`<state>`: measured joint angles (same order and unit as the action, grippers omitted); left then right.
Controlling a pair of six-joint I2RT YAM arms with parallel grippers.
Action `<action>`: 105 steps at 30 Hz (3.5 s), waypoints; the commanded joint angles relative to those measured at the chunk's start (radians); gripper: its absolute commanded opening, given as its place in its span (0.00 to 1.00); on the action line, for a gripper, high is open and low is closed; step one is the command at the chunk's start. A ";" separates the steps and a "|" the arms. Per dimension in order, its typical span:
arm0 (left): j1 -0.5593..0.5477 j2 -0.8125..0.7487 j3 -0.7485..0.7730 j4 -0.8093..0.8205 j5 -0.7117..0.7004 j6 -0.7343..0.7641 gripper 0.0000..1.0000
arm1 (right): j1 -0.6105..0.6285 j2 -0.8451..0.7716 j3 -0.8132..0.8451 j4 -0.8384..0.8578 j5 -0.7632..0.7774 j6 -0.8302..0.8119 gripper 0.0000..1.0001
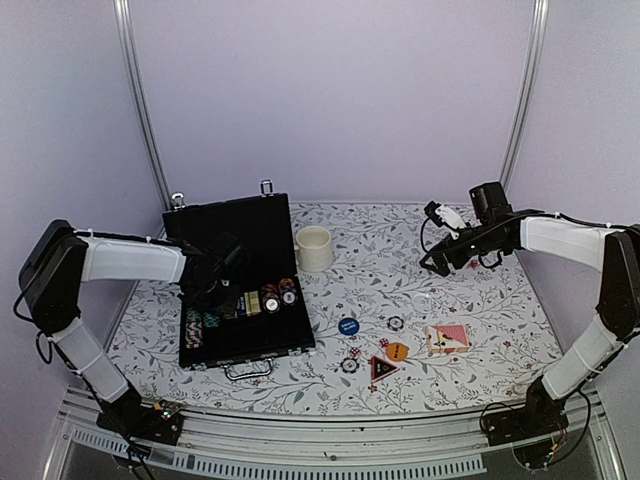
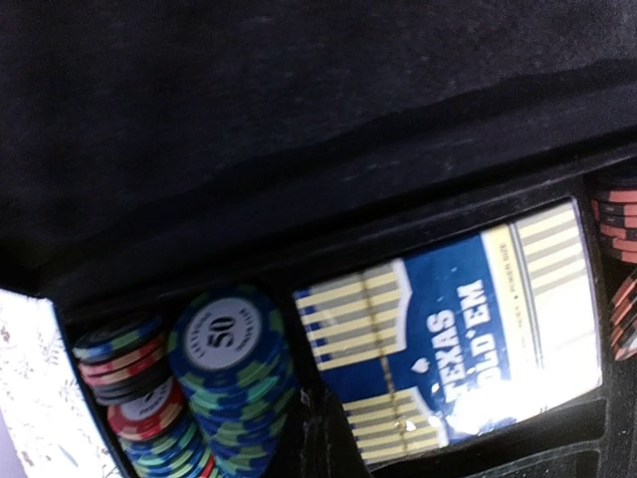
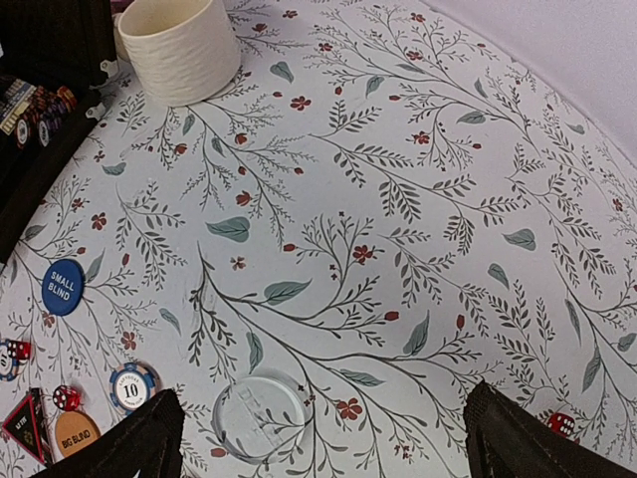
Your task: Pack up texas hold em set
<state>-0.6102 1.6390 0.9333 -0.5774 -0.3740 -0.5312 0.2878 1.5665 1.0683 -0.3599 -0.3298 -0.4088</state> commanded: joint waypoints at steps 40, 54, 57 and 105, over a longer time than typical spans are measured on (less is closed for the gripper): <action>-0.278 -0.210 0.218 0.542 -0.003 0.552 0.97 | 0.058 -0.086 -0.034 -0.538 0.064 -0.656 0.82; -0.266 -0.175 0.206 0.694 0.177 0.721 0.97 | 0.181 -0.029 -0.156 -0.442 0.185 -0.664 0.98; -0.267 -0.203 0.212 0.668 0.192 0.703 0.97 | 0.192 0.017 -0.147 -0.427 0.191 -0.652 0.99; -0.441 -0.390 -0.124 0.787 0.466 1.126 0.69 | 0.217 0.185 0.403 -0.713 -0.741 -0.462 0.48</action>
<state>-0.9558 1.2755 0.8787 0.1661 0.0151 0.4011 0.4946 1.7077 1.4567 -0.9947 -0.9100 -0.8619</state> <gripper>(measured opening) 0.714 0.621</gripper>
